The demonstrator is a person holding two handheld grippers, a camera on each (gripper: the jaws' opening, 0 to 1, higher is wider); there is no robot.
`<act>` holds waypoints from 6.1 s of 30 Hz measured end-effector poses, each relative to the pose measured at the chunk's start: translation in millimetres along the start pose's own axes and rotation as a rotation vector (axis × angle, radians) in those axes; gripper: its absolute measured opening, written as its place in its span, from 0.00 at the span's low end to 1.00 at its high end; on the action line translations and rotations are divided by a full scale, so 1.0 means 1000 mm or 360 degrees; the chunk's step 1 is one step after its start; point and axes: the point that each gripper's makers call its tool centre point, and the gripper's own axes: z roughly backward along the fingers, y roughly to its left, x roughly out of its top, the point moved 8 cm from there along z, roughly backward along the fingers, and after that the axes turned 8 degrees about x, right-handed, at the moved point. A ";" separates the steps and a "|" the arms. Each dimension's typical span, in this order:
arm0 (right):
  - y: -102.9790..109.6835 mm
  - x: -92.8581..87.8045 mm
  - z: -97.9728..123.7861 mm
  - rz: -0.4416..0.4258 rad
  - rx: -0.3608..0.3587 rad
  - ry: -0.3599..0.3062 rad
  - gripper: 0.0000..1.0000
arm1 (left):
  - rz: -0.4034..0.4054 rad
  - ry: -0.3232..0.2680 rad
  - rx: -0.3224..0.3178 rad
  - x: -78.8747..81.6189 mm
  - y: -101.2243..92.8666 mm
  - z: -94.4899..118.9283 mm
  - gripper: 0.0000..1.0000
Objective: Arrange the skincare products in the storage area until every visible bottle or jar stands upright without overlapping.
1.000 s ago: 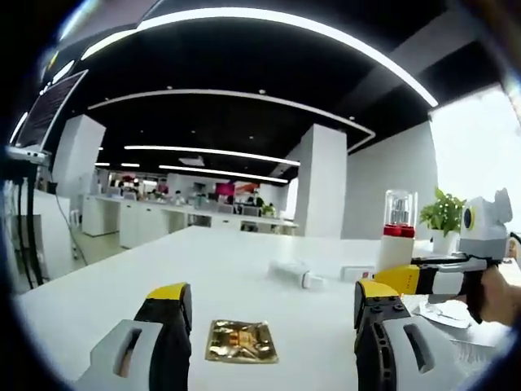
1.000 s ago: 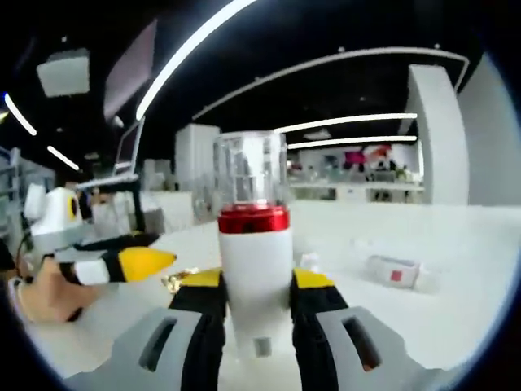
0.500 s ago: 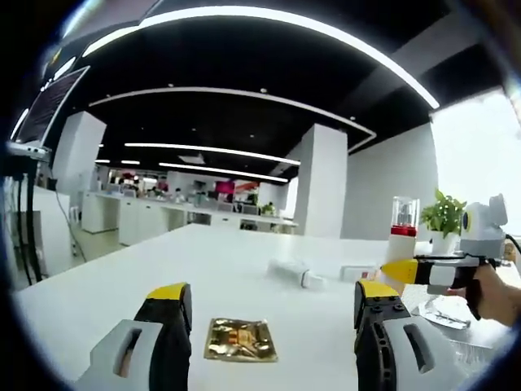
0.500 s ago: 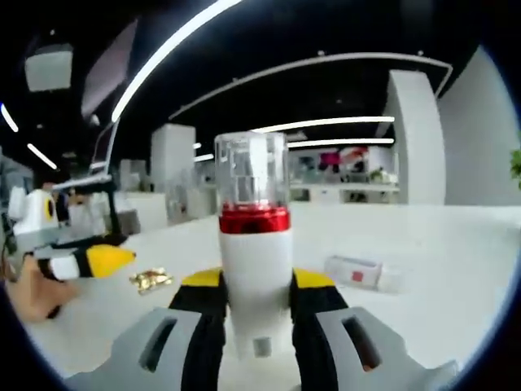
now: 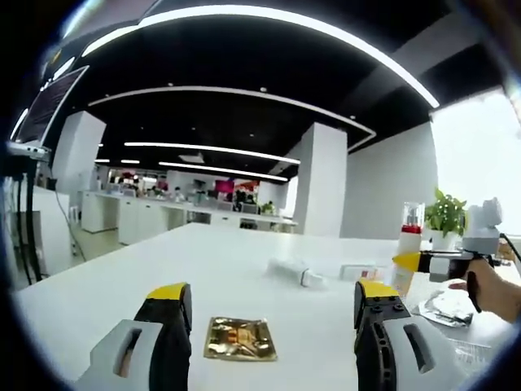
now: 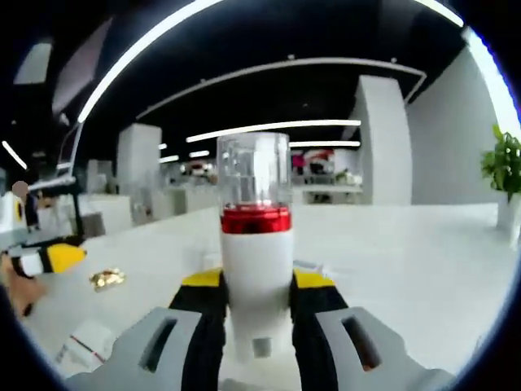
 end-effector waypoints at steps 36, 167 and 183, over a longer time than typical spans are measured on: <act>-0.070 -0.021 0.006 -0.0093 -0.0144 0.0177 0.28 | -0.0016 0.0030 0.0017 -0.004 0.002 0.000 0.84; -0.069 0.003 -0.104 0.1333 0.0429 0.1785 0.40 | -0.0264 -0.0074 -0.0145 0.010 -0.037 0.008 0.85; -0.053 0.001 -0.095 0.1472 0.0530 0.1887 0.19 | -0.0220 -0.0098 -0.0091 0.010 -0.031 0.005 0.85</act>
